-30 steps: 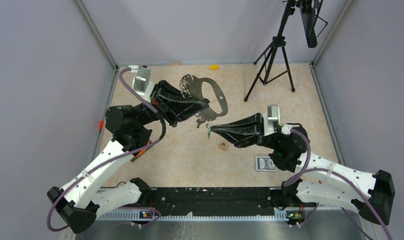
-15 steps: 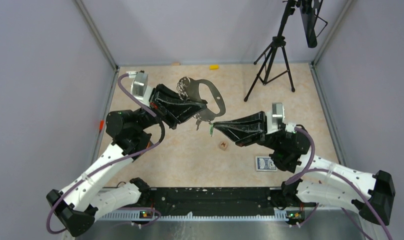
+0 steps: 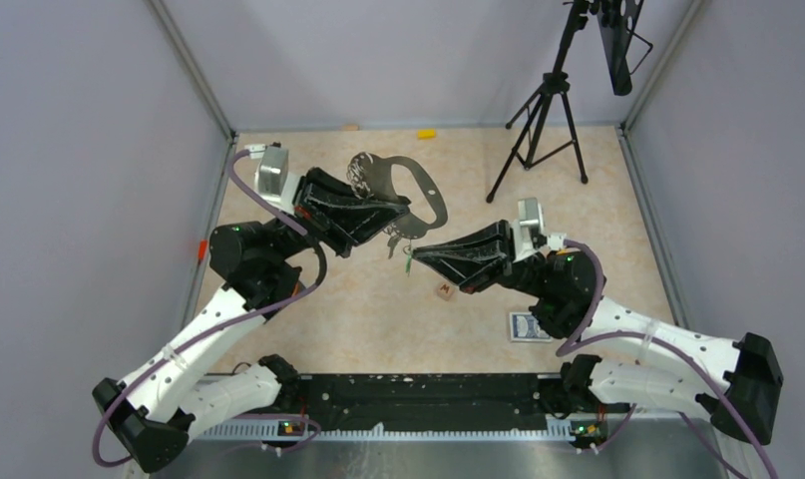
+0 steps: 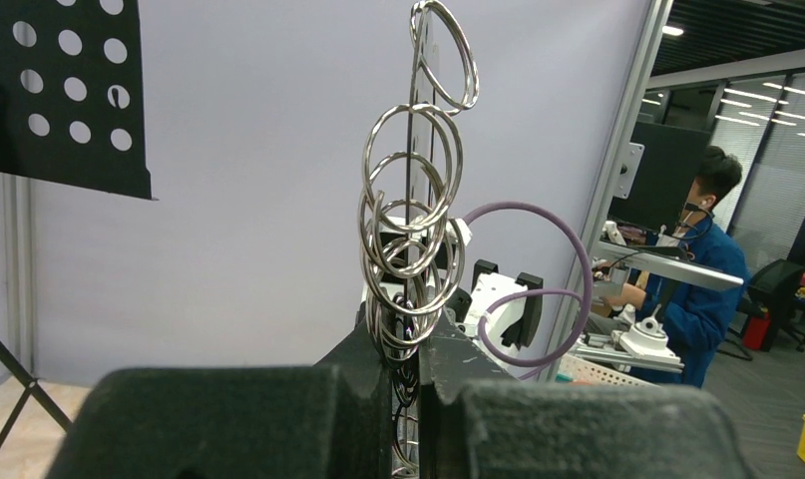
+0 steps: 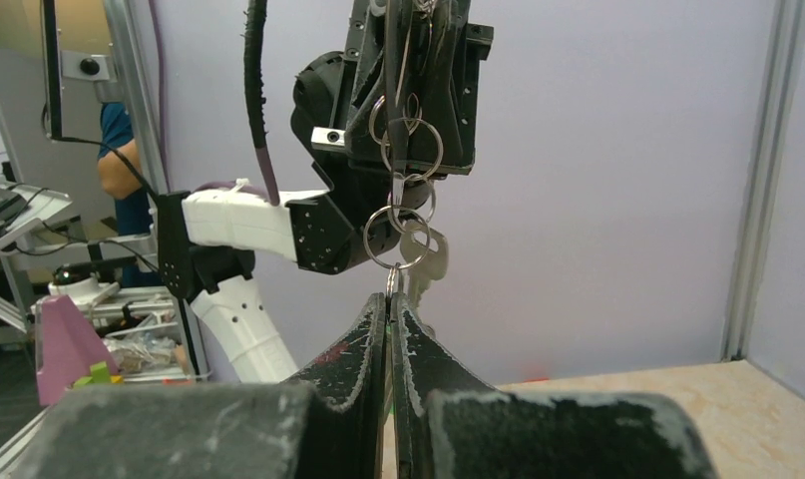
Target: Remove the keys from the keyring
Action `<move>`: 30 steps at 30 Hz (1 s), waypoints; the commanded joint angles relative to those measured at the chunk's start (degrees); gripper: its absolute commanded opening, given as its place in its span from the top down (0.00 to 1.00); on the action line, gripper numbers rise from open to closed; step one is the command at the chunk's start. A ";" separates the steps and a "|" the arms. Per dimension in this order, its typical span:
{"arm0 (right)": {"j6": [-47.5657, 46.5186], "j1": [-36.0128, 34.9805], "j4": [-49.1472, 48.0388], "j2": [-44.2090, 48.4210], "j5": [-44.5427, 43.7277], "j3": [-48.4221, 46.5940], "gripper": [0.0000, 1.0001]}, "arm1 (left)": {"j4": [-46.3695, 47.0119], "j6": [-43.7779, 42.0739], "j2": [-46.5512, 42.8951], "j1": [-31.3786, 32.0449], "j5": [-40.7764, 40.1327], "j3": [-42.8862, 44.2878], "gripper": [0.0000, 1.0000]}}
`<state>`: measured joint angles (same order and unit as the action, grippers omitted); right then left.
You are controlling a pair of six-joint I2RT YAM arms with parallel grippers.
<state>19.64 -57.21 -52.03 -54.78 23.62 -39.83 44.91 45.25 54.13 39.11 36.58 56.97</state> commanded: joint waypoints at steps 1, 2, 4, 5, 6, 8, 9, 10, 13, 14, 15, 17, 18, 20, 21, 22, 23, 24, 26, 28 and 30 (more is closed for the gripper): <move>2.45 0.42 0.44 -0.41 -0.92 -2.26 1.00 | 4.25 -0.25 -0.60 0.17 -0.88 -0.04 1.00; 2.72 0.41 0.90 -0.42 -1.67 -2.33 1.00 | 4.42 -0.24 -0.60 0.17 -0.84 -0.10 1.00; 3.17 0.43 1.64 -0.41 -3.09 -2.43 1.00 | 4.58 -0.29 -0.81 0.19 -0.87 -0.32 1.00; 3.38 0.42 2.37 -0.36 -4.07 -2.56 1.00 | 4.72 -0.34 -0.85 0.18 -0.88 -0.37 1.00; 3.61 0.35 3.02 -0.35 -4.89 -2.68 1.00 | 4.79 -0.36 -0.91 0.17 -0.94 -0.48 1.00; 4.18 0.36 4.55 -0.34 -7.02 -3.06 1.00 | 5.08 -0.51 -1.11 0.17 -0.86 -0.77 1.00; 4.56 0.41 5.44 -0.37 -8.03 -3.32 1.00 | 5.36 -0.64 -1.20 0.17 -0.89 -0.91 1.00; 4.70 0.43 6.30 -0.39 -8.89 -3.58 1.00 | 5.51 -0.75 -1.28 0.17 -0.89 -1.10 1.00; 5.30 0.40 8.69 -0.38 -11.12 -4.42 1.00 | 6.04 -1.11 -1.69 0.17 -0.90 -1.70 1.00; 5.44 0.43 9.74 -0.34 -11.81 -4.79 1.00 | 6.17 -1.21 -1.82 0.17 -0.96 -1.95 1.00; 5.53 0.42 10.72 -0.33 -12.51 -5.29 1.00 | 6.36 -1.30 -1.92 0.17 -0.96 -2.17 1.00; 5.59 0.40 12.41 -0.30 -13.77 -5.74 1.00 | 6.66 -1.46 -2.16 0.17 -0.91 -2.58 1.00; 5.64 0.40 12.89 -0.10 -14.68 -5.78 1.00 | 6.68 -1.56 -2.32 0.17 -0.97 -2.75 1.00; 5.75 0.40 13.36 0.26 -16.17 -5.59 1.00 | 6.86 -1.74 -2.57 0.17 -1.06 -3.07 1.00; 5.80 0.43 13.35 0.59 -16.87 -5.34 1.00 | 6.89 -1.75 -2.68 0.17 -1.12 -3.24 1.00; 5.83 0.39 13.29 0.78 -17.70 -5.02 1.00 | 6.82 -1.73 -2.78 0.17 -1.16 -3.22 1.00; 5.89 0.43 13.26 1.20 -18.58 -4.75 1.00 | 6.81 -1.80 -2.89 0.17 -1.24 -3.33 1.00; 5.93 0.43 13.17 1.53 -19.37 -4.42 1.00 | 6.70 -1.82 -3.01 0.22 -1.37 -3.35 1.00; 6.05 0.43 12.81 2.32 -21.00 -3.70 1.00 | 6.54 -1.94 -3.11 0.19 -1.52 -3.52 1.00; 6.07 0.39 12.20 3.13 -22.27 -2.98 1.00 | 6.28 -2.01 -3.15 0.17 -1.72 -3.59 1.00; 5.99 0.42 11.39 3.86 -23.14 -2.21 1.00 | 6.16 -1.98 -3.20 0.17 -1.89 -3.77 1.00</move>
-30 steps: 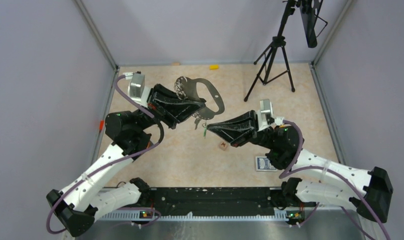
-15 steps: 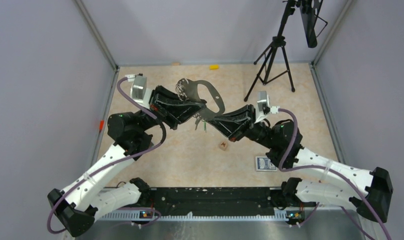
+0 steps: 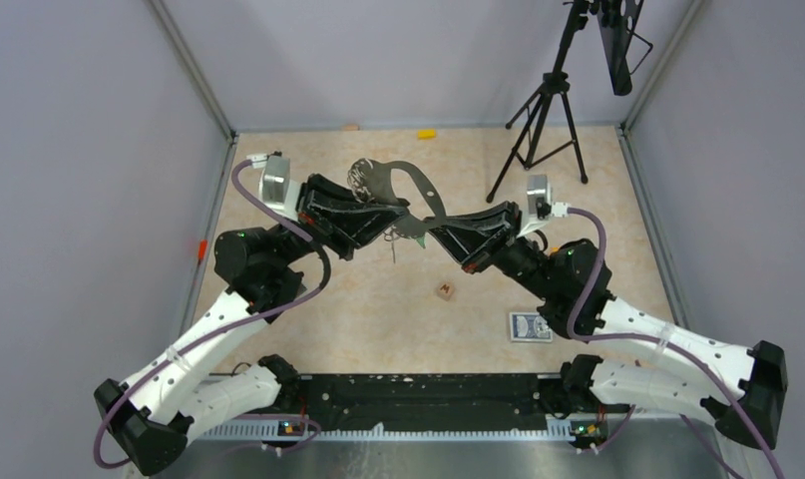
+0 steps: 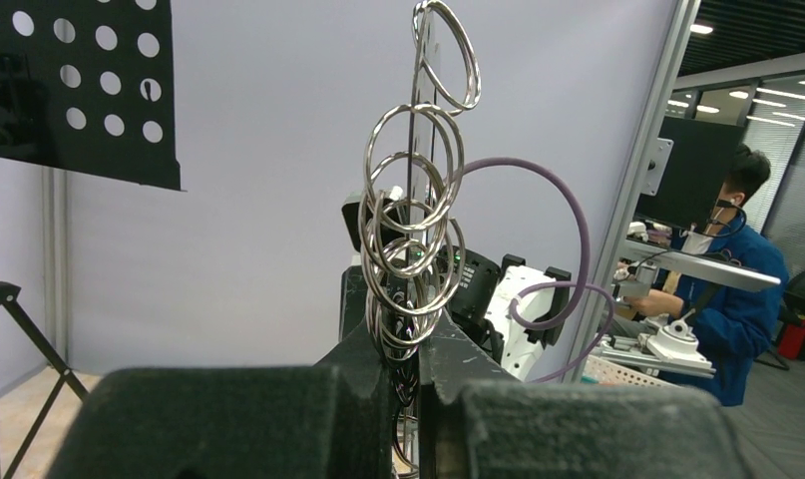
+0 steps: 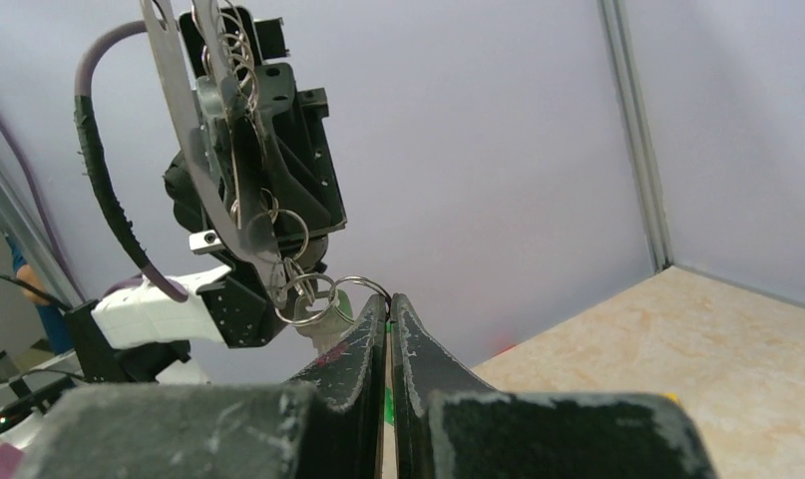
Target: Remove the keys from the keyring
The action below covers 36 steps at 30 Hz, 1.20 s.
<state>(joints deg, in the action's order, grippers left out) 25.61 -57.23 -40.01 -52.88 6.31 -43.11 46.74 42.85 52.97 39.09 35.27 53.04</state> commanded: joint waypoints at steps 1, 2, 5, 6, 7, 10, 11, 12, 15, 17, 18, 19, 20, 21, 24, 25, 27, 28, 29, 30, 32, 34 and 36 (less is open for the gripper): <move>-0.11 0.39 -1.11 2.31 -6.08 1.40 1.00 | 4.28 0.42 -2.09 0.20 -0.63 0.06 1.00; -0.13 0.45 -1.58 2.64 -6.12 1.74 1.00 | 4.32 0.39 -2.15 0.20 -0.74 -0.03 1.00; -0.32 0.45 -3.56 3.65 -6.13 2.83 1.00 | 4.07 0.28 -2.33 0.21 -1.06 -0.32 1.00; -0.36 0.39 -4.53 3.93 -6.13 3.31 1.00 | 3.98 0.22 -2.43 0.20 -1.32 -0.44 1.00; -0.31 0.42 -5.67 4.16 -6.13 3.82 1.00 | 3.97 0.23 -2.49 0.20 -1.40 -0.57 1.00; -1.00 0.39 -10.28 4.84 -4.71 5.74 1.00 | 3.97 0.21 -2.68 0.20 -2.10 -1.18 1.00; -1.72 0.42 -12.06 5.06 -3.61 6.33 1.00 | 3.97 0.25 -2.80 0.20 -2.46 -1.45 1.00; -2.68 0.41 -13.65 5.21 -2.17 6.83 1.00 | 4.02 0.33 -2.91 0.20 -2.74 -1.64 1.00; -5.70 0.43 -15.85 5.37 2.20 7.24 1.00 | 4.06 0.59 -3.05 0.20 -3.02 -1.88 1.00; -7.75 0.44 -16.15 5.32 4.59 7.24 1.00 | 4.06 0.93 -3.12 0.20 -3.01 -1.82 1.00; -8.42 0.42 -16.21 5.33 5.28 7.25 1.00 | 4.02 0.99 -3.07 0.20 -2.95 -1.80 1.00; -9.02 0.44 -16.24 5.27 5.78 7.23 1.00 | 3.93 1.08 -3.00 0.20 -2.88 -1.68 1.00; -9.39 0.45 -16.10 5.25 6.14 7.15 1.00 | 3.74 1.16 -2.96 0.20 -2.84 -1.52 1.00; -9.47 0.44 -15.82 5.22 6.49 7.02 1.00 | 3.49 1.23 -2.92 0.20 -2.85 -1.32 1.00; -9.39 0.44 -15.04 4.97 8.60 6.36 1.00 | 2.69 1.01 -2.96 0.20 -3.15 -1.04 1.00; -9.24 0.44 -15.01 4.79 9.69 6.11 1.00 | 2.58 0.94 -3.00 0.20 -3.31 -1.06 1.00; -8.85 0.40 -15.00 4.24 11.86 5.67 0.94 | 2.05 1.00 -2.97 0.21 -3.87 -1.09 1.00; -8.83 0.45 -14.90 3.97 13.12 5.41 0.90 | 1.80 1.03 -2.96 0.20 -4.32 -1.09 1.00; -9.02 0.43 -14.66 3.65 14.41 5.07 0.87 | 1.40 1.03 -2.96 0.20 -4.80 -1.09 1.00; -9.24 0.43 -14.27 3.19 15.50 4.55 0.82 | 0.77 1.01 -2.96 0.22 -5.30 -0.97 1.00; -9.70 0.42 -13.54 2.58 17.26 3.86 0.75 | -1.06 0.98 -3.03 0.24 -6.64 -0.63 1.00; -10.57 0.42 -12.58 2.00 19.13 2.77 0.70 | -3.11 0.72 -2.98 0.20 -8.13 -0.20 1.00; -11.68 0.30 -11.12 1.35 20.24 1.71 0.70 | -5.81 0.28 -2.96 0.20 -9.97 0.40 1.00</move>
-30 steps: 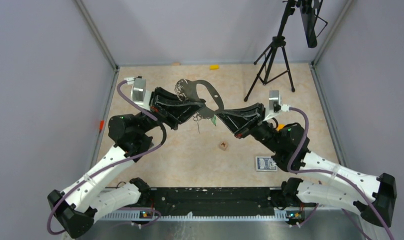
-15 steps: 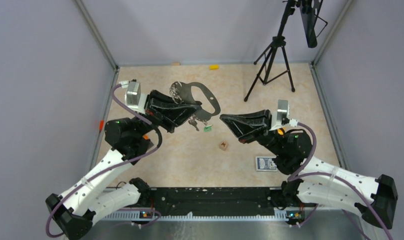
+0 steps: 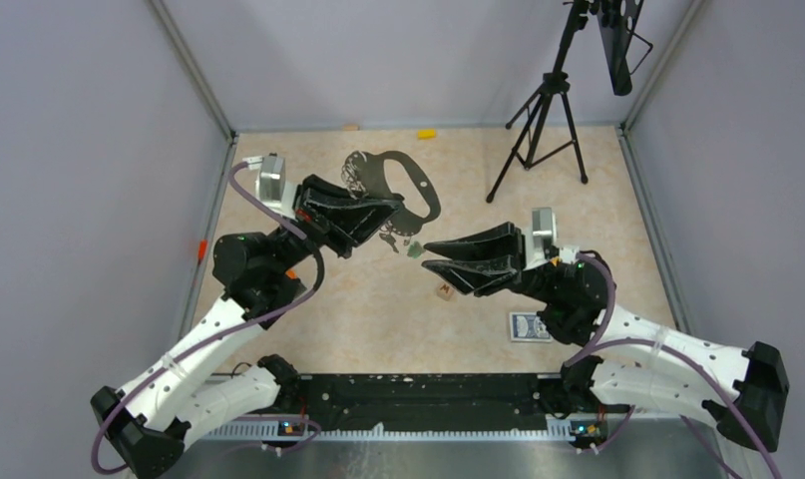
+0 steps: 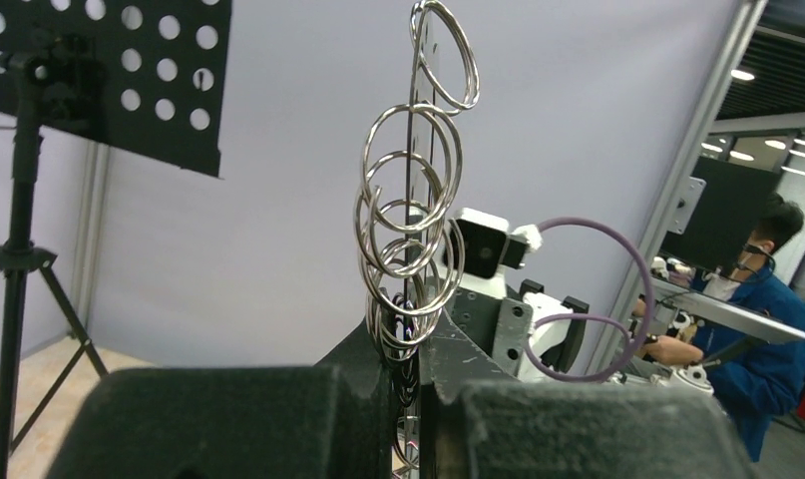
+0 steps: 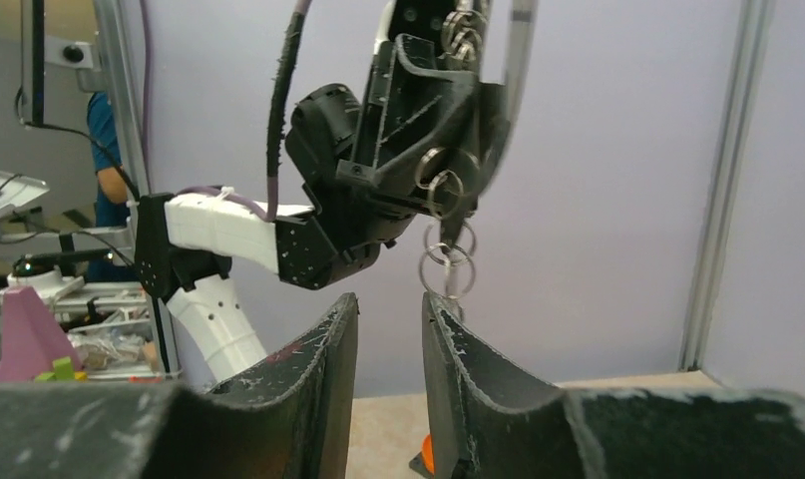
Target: Remove the keys from the keyring
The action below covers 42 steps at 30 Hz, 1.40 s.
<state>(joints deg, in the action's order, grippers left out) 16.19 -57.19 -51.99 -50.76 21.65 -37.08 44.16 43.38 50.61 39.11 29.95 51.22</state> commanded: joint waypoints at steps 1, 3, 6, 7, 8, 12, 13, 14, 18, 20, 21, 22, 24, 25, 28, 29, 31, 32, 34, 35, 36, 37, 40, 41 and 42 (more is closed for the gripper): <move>-3.11 0.05 1.59 -1.04 4.86 -4.72 0.70 | -4.53 -0.43 -0.68 0.17 -5.71 2.53 1.00; -5.29 -0.39 3.49 -1.40 4.21 -5.49 0.70 | -7.06 -1.32 -0.73 0.17 -7.76 3.24 1.00; -8.42 -0.67 7.05 -2.11 2.12 -6.85 0.70 | -9.99 -2.73 -0.59 0.17 -10.12 4.32 1.00; -9.48 -0.75 8.09 -2.35 1.13 -7.13 0.70 | -10.94 -3.04 -0.48 0.17 -10.82 4.63 1.00; -10.57 -0.89 8.74 -2.54 0.00 -7.21 0.70 | -11.92 -3.18 -0.43 0.17 -11.72 5.01 1.00; -14.60 -1.19 9.99 -3.21 -3.18 -6.92 0.70 | -15.20 -4.34 -0.64 0.17 -14.52 6.26 1.00; -15.39 -1.35 9.92 -3.43 -3.76 -6.83 0.70 | -15.81 -4.72 -0.83 0.22 -15.35 6.47 1.00; -16.72 -1.57 9.89 -3.67 -4.32 -6.66 0.70 | -16.46 -5.18 -0.98 0.18 -16.09 6.66 1.00; -19.35 -2.95 9.29 -5.14 -5.74 -6.67 0.70 | -18.66 -6.32 -1.40 0.17 -18.29 7.47 1.00; -20.32 -3.81 8.23 -6.16 -5.77 -6.77 0.70 | -19.19 -6.37 -1.48 0.17 -18.61 7.54 1.00; -20.92 -4.26 7.81 -6.71 -6.01 -6.84 0.70 | -19.14 -6.38 -1.52 0.17 -18.50 7.59 1.00; -21.31 -4.73 7.49 -7.21 -6.35 -7.06 0.70 | -19.10 -6.37 -1.53 0.17 -18.40 7.58 1.00; -21.79 -5.16 6.68 -8.19 -7.36 -7.25 0.70 | -18.98 -6.38 -1.49 0.17 -18.23 7.58 1.00; -21.81 -5.23 5.74 -8.65 -8.15 -7.11 0.70 | -18.92 -6.37 -1.62 0.17 -18.11 7.58 1.00; -21.52 -5.36 2.46 -9.83 -9.79 -6.70 0.70 | -18.87 -6.38 -1.68 0.17 -17.92 7.58 1.00; -21.36 -5.38 1.54 -10.12 -9.93 -6.69 0.70 | -18.86 -6.44 -1.68 0.17 -17.84 7.58 1.00; -20.92 -5.35 0.03 -10.68 -9.90 -6.82 0.71 | -18.91 -6.37 -1.74 0.17 -17.82 7.56 1.00; -20.79 -5.34 -0.44 -10.87 -9.93 -6.86 0.71 | -18.93 -6.41 -1.75 0.17 -17.83 7.58 1.00; -20.76 -5.47 -0.82 -11.22 -10.48 -7.08 0.71 | -18.89 -6.31 -1.83 0.17 -17.76 7.58 1.00; -20.95 -5.45 -0.83 -11.29 -10.89 -7.12 0.71 | -18.85 -6.32 -1.77 0.17 -17.74 7.58 1.00; -21.12 -5.47 -0.96 -11.30 -11.42 -7.13 0.71 | -18.73 -6.15 -1.80 0.17 -17.66 7.58 1.00; -21.26 -5.47 -1.07 -11.31 -11.98 -6.99 0.71 | -18.68 -6.13 -1.75 0.17 -17.61 7.58 1.00; -21.74 -5.47 -1.27 -11.43 -14.06 -6.70 0.72 | -18.57 -6.07 -1.74 0.18 -17.65 7.49 1.00; -21.87 -5.47 -1.21 -11.48 -14.64 -6.56 0.72 | -18.54 -6.06 -1.79 0.17 -17.62 7.49 1.00; -22.01 -5.45 -1.23 -11.61 -15.00 -6.52 0.73 | -18.44 -6.00 -1.67 0.17 -17.50 7.49 1.00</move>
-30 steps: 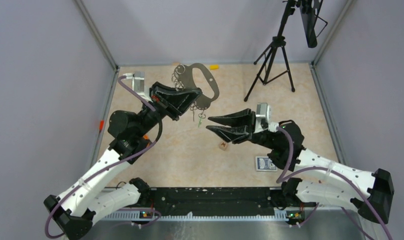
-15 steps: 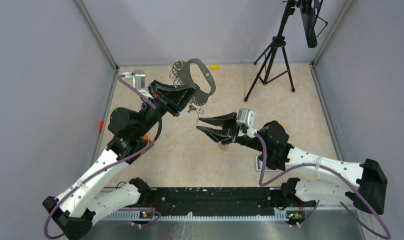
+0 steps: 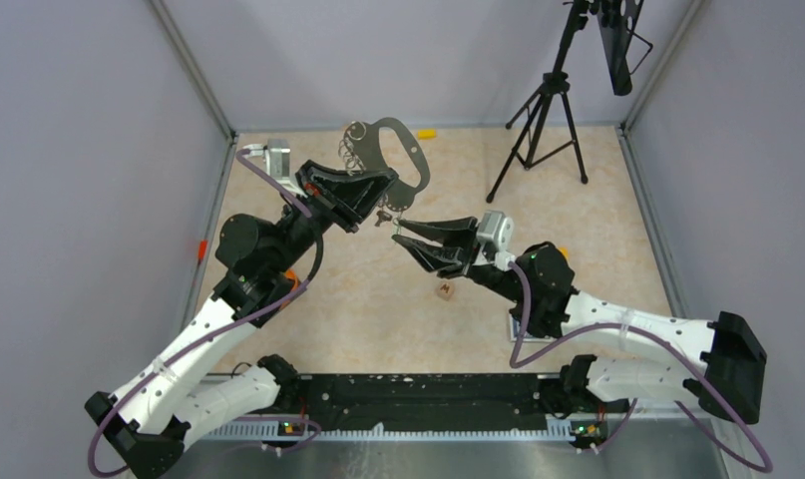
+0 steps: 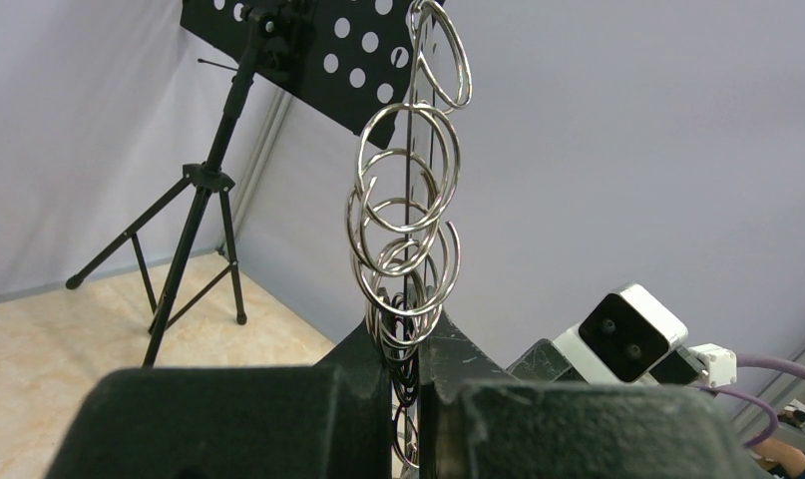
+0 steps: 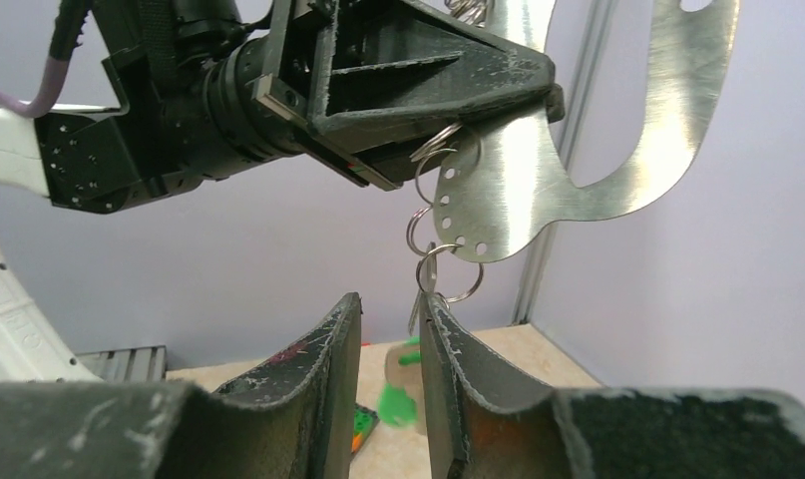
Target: Remove the keys from the keyring
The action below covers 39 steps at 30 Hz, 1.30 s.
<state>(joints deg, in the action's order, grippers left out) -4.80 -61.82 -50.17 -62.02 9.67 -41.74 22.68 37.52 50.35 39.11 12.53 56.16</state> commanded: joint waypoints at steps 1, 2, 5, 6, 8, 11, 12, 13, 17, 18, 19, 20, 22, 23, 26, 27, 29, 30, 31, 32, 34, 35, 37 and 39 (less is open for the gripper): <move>-1.08 -0.84 -3.13 -0.42 -3.34 -1.86 0.73 | 3.18 -0.08 -1.32 0.17 0.06 2.55 1.00; -1.09 -0.78 -3.21 -0.59 -3.56 -1.86 0.73 | 3.23 0.00 -1.24 0.17 0.16 2.63 1.00; -1.09 -0.84 -3.18 -1.12 -4.22 -2.01 0.73 | 3.55 0.14 -1.09 0.17 0.34 2.64 1.00; -1.09 -0.83 -3.13 -1.23 -4.52 -1.96 0.73 | 3.58 0.18 -1.07 0.17 0.42 2.64 1.00; -1.14 -0.82 -3.01 -1.41 -5.38 -1.95 0.72 | 3.77 0.26 -0.95 0.22 0.55 2.66 1.00; -1.43 -0.84 -2.58 -1.37 -6.88 -1.73 0.73 | 3.88 0.33 -0.96 0.17 0.54 2.65 1.00; -1.44 -0.84 -2.56 -1.41 -7.20 -1.62 0.72 | 3.96 0.35 -0.95 0.17 0.56 2.65 1.00; -1.44 -0.80 -2.68 -1.46 -7.58 -1.52 0.73 | 4.01 0.43 -0.95 0.17 0.56 2.64 1.00; -1.28 -0.84 -3.25 -1.76 -7.79 -1.33 0.72 | 4.07 0.62 -0.95 0.17 0.56 2.64 1.00; -1.20 -0.80 -3.38 -1.92 -7.68 -1.33 0.73 | 4.05 0.64 -0.89 0.17 0.68 2.64 1.00; -1.18 -0.82 -3.60 -1.94 -7.72 -1.33 0.72 | 4.11 0.74 -0.88 0.17 0.77 2.66 1.00; -1.03 -0.84 -3.80 -1.99 -7.72 -1.26 0.73 | 4.13 0.84 -0.84 0.17 0.85 2.62 1.00; -0.84 -0.84 -4.33 -2.12 -7.50 -1.17 0.73 | 4.14 0.94 -0.80 0.17 1.00 2.58 1.00; -0.78 -0.82 -4.40 -2.15 -7.33 -1.16 0.73 | 4.13 1.04 -0.85 0.17 1.04 2.55 1.00; -0.52 -0.83 -4.32 -2.08 -7.12 -1.00 0.77 | 4.15 1.00 -1.02 0.17 1.09 2.54 1.00; -0.40 -0.79 -4.36 -1.95 -7.06 -0.87 0.79 | 4.18 1.04 -1.14 0.19 1.02 2.50 1.00; -0.24 -0.84 -4.47 -1.82 -7.04 -0.49 0.82 | 4.13 1.06 -1.29 0.17 0.97 2.40 1.00; -0.15 -0.83 -4.57 -1.67 -7.04 -0.34 0.85 | 4.13 1.04 -1.40 0.17 0.99 2.38 1.00; -0.08 -0.83 -4.66 -1.53 -6.99 -0.16 0.87 | 4.17 1.02 -1.39 0.17 0.98 2.37 1.00; -0.04 -0.82 -4.67 -1.45 -6.86 -0.04 0.90 | 4.14 1.02 -1.39 0.17 0.99 2.42 1.00; 0.17 -0.76 -4.59 -1.34 -6.63 0.18 0.96 | 4.14 0.99 -1.48 0.17 1.04 2.37 1.00; 0.29 -0.81 -4.58 -1.07 -6.49 0.29 0.99 | 4.22 0.99 -1.50 0.17 1.01 2.37 1.00; 0.48 -0.83 -4.66 -0.76 -5.94 0.78 1.00 | 4.27 0.97 -1.49 0.17 0.91 2.37 1.00; 0.95 -0.83 -4.52 -0.26 -5.64 1.35 1.00 | 4.24 0.85 -1.50 0.17 0.83 2.44 1.00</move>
<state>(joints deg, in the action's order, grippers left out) -4.89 -61.87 -52.34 -63.90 2.92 -41.60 23.09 38.02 50.35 39.11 13.02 56.16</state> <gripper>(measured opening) 0.014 0.064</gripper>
